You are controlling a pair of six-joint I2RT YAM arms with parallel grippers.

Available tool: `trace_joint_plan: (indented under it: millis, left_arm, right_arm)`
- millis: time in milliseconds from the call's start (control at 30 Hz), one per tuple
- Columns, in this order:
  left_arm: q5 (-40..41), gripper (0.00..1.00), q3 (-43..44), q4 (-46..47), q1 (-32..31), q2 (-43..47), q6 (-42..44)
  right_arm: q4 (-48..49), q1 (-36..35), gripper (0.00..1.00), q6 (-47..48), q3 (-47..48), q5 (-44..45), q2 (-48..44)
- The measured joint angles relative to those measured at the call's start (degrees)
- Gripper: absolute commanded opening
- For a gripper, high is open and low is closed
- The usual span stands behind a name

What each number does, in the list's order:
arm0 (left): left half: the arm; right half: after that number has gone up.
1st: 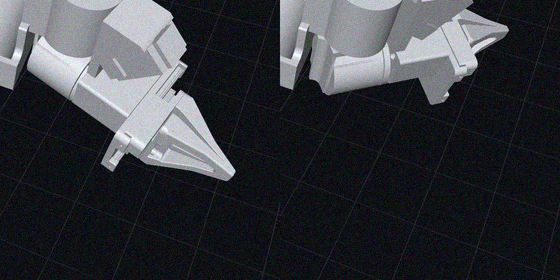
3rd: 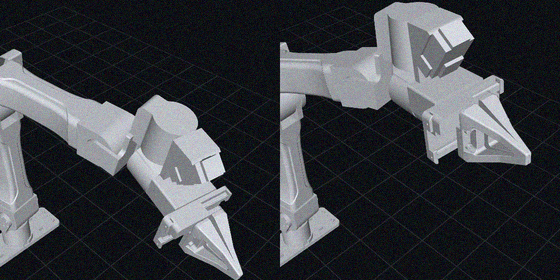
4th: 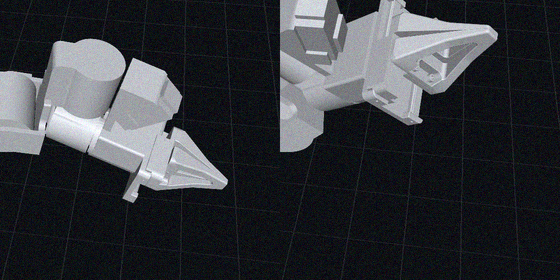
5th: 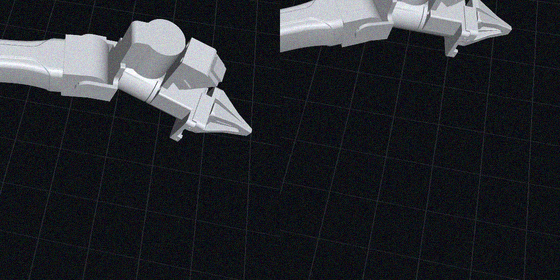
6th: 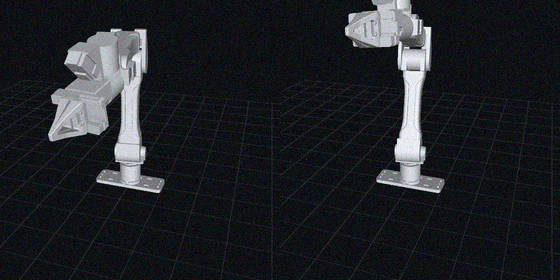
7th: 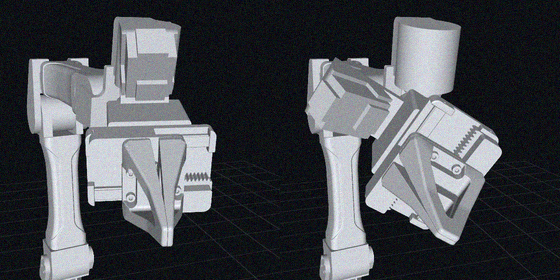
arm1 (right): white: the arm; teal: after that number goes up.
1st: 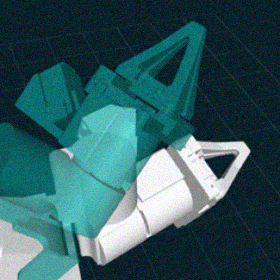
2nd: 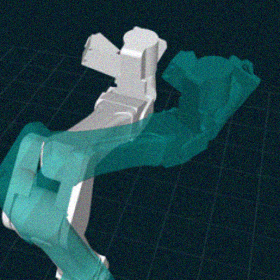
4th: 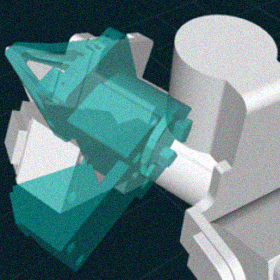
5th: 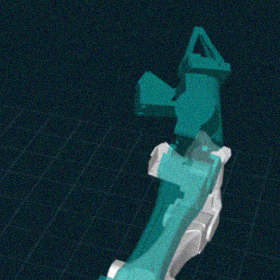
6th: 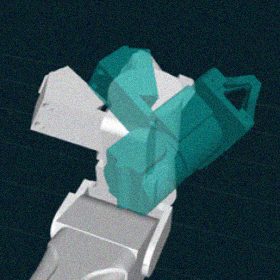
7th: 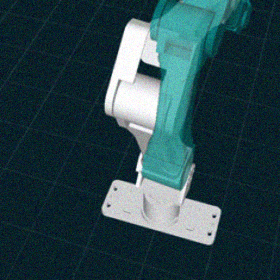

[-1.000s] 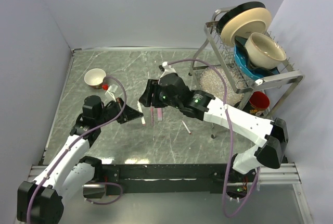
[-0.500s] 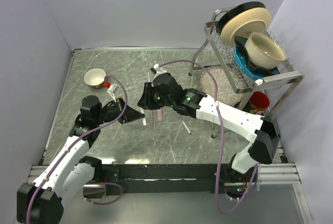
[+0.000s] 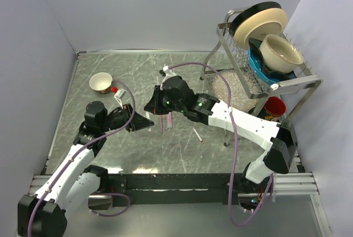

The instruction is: Insert the pens into the pen caps

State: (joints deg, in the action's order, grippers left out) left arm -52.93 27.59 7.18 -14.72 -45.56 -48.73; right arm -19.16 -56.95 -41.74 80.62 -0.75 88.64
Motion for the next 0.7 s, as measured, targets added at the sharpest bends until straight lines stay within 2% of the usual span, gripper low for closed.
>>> trace_joint_plan:
  millis: [233, 267, 300, 367, 400, 433, 533, 633, 700]
  left_arm:
    - [-0.3, 0.23, 0.0, 0.4, 0.0, -0.1, 0.0]
    - [-0.4, 0.11, 0.0, 0.4, 0.0, -0.1, 0.0]
    - [-0.4, 0.04, 0.0, 0.7, 0.0, -0.1, 0.0]
    - [-0.6, 0.01, 0.0, 1.2, -0.1, -0.1, 0.2]
    - [-0.7, 0.01, 0.0, 1.2, -0.1, -0.1, 0.3]
    - [-0.7, 0.01, 0.0, 1.2, -0.1, -0.1, 0.5]
    - [-0.5, 0.01, 0.1, 0.9, -0.1, -0.3, 1.1]
    - [1.1, 0.01, 0.9, -1.8, -0.2, -0.3, 2.7]
    - [2.8, 0.01, 1.6, -4.0, -0.2, -0.2, 4.1]
  right_arm:
    - [1.2, 0.0, 0.0, -1.3, -0.5, 0.4, -0.8]
    - [1.2, 0.0, 0.0, -1.4, -0.5, 0.7, -1.0]
    - [1.2, 0.0, 0.0, -1.5, -0.6, 1.0, -1.4]
    - [1.4, 0.0, 0.03, -1.7, -1.0, 1.4, -1.6]
    - [1.4, 0.0, 0.08, -1.8, -1.1, 1.4, -1.7]
    - [1.4, 0.0, 0.26, -1.8, -1.1, 1.6, -1.7]
    - [1.3, 0.0, 0.5, -2.1, -1.1, 1.9, -1.7]
    - [0.6, 0.1, 0.57, -1.5, -1.0, 3.6, -1.9]
    - [-0.3, 0.6, 0.59, -0.8, -0.6, 5.0, -1.9]
